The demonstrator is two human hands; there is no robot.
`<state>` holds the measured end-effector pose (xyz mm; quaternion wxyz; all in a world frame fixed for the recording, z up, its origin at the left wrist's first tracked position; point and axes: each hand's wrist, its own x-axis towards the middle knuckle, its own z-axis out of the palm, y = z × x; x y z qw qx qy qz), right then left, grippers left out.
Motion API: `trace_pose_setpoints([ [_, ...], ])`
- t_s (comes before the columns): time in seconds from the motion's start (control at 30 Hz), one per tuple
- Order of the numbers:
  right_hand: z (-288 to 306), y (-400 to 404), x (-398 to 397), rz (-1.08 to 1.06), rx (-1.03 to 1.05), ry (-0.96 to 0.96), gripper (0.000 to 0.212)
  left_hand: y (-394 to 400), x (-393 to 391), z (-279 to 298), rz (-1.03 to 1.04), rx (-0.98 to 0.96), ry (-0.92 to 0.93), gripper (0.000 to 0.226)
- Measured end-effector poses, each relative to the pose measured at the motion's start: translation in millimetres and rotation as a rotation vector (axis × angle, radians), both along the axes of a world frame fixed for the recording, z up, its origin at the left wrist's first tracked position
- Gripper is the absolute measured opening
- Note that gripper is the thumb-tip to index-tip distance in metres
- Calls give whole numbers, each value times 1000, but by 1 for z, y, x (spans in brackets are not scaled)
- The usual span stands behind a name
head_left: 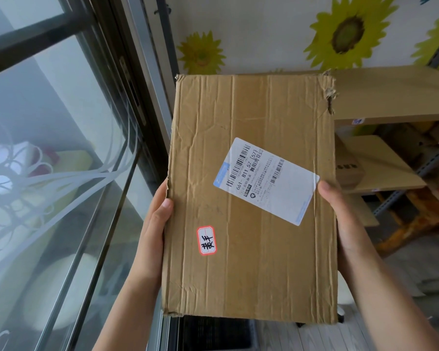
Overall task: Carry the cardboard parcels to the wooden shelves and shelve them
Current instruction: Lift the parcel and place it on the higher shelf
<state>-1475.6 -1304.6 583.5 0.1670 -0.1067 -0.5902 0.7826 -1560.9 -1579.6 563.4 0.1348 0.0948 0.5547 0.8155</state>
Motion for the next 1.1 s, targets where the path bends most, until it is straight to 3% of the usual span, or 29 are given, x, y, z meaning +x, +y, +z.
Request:
trace_pose_setpoints([
  [0.1,-8,-1,-5,-20,-3,-54,95,-1,-6,-10,3,-51,-40,55],
  [0.27,-24,-2,-18,-55,33,-137,45,2,-17,-31,11,-131,-152,64],
  [0.47,-48,1,-28,-33,50,-261,24,5,-29,-63,33,-179,-195,69],
  [0.83,-88,9,-33,1,43,-367,23,11,-25,-91,-5,-217,-261,88],
  [1.0,-76,6,-34,-2,51,-362,17,8,-24,-89,-38,-173,-252,86],
  [1.1,-65,5,-38,-26,28,-339,15,3,-24,-90,-99,-148,-247,74],
])
